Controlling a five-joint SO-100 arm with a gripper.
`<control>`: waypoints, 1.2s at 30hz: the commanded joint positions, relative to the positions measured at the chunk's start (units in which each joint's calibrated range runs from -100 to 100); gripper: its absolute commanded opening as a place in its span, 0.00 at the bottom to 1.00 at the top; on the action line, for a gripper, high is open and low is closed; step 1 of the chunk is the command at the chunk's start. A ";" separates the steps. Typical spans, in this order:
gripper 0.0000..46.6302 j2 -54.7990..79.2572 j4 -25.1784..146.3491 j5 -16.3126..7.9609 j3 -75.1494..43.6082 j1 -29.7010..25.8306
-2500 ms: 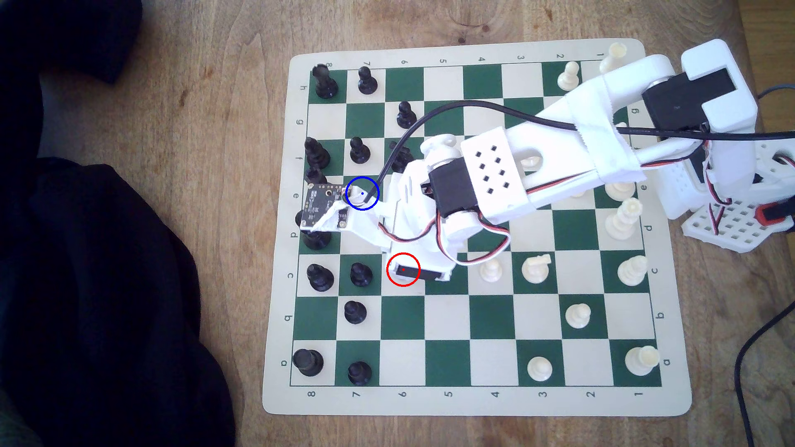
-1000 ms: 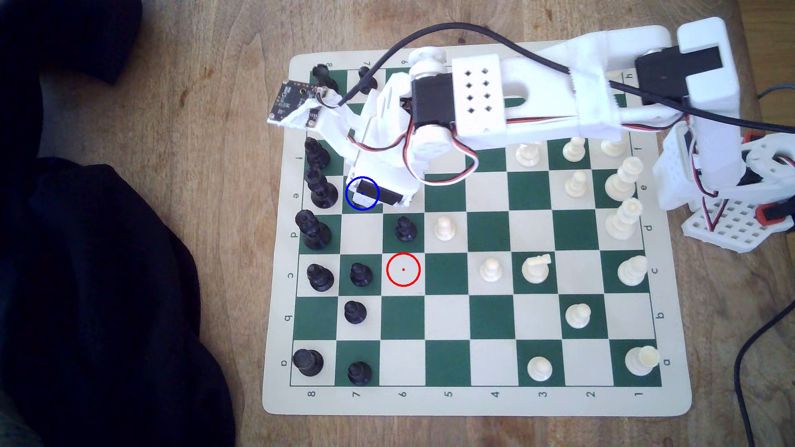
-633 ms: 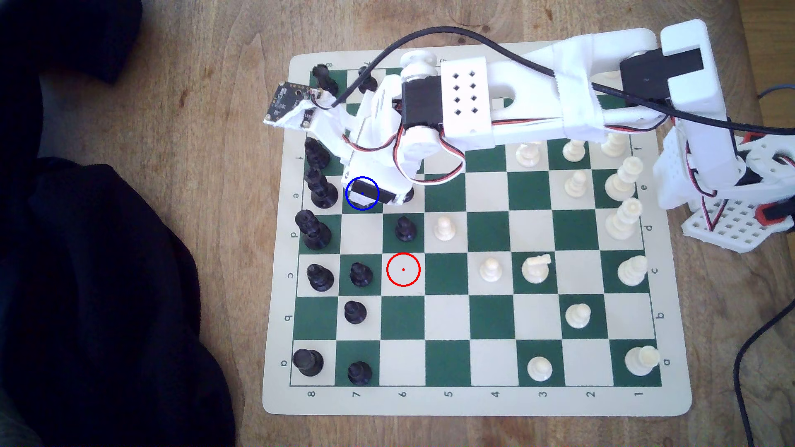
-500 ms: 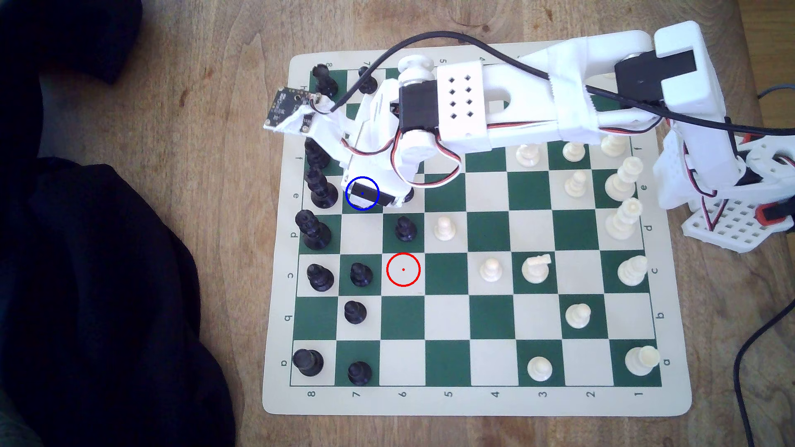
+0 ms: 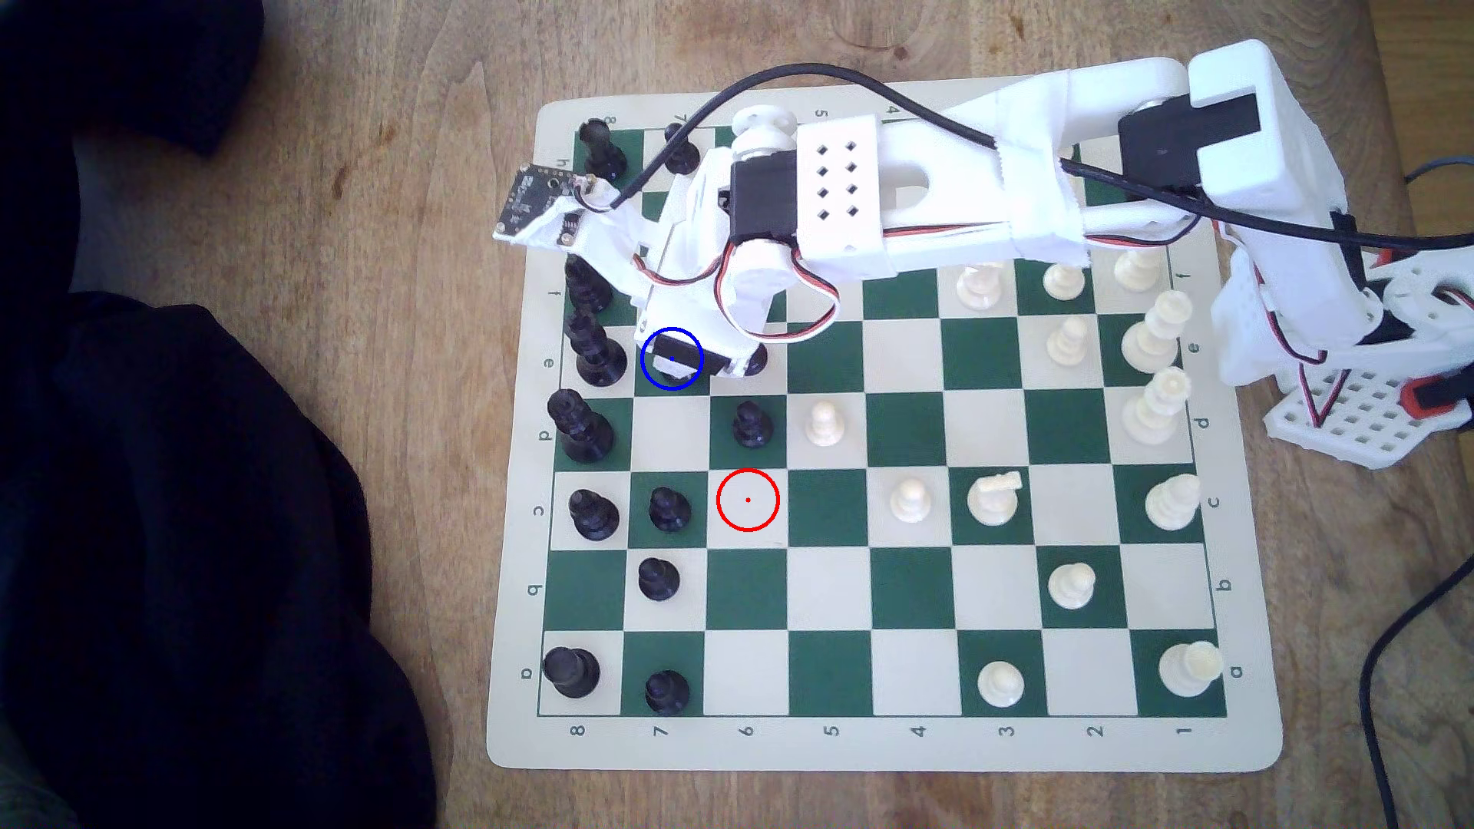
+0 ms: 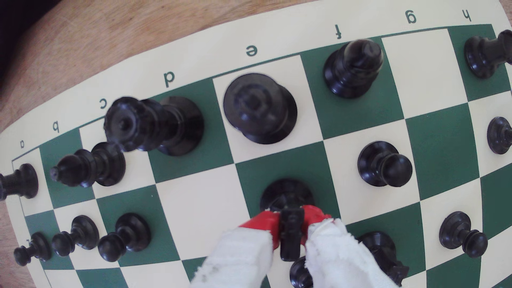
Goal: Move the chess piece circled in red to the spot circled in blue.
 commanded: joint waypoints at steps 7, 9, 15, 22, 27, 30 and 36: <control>0.02 -0.23 -1.79 0.24 -6.79 0.49; 0.02 -0.15 -2.12 0.29 -6.79 0.65; 0.16 -0.15 -2.12 0.68 -6.34 0.73; 0.26 0.11 -1.79 0.78 -6.16 0.57; 0.32 -1.08 -0.15 0.88 -6.16 0.49; 0.35 -2.53 1.89 0.88 -6.16 0.49; 0.44 -8.89 3.94 0.88 -3.08 0.81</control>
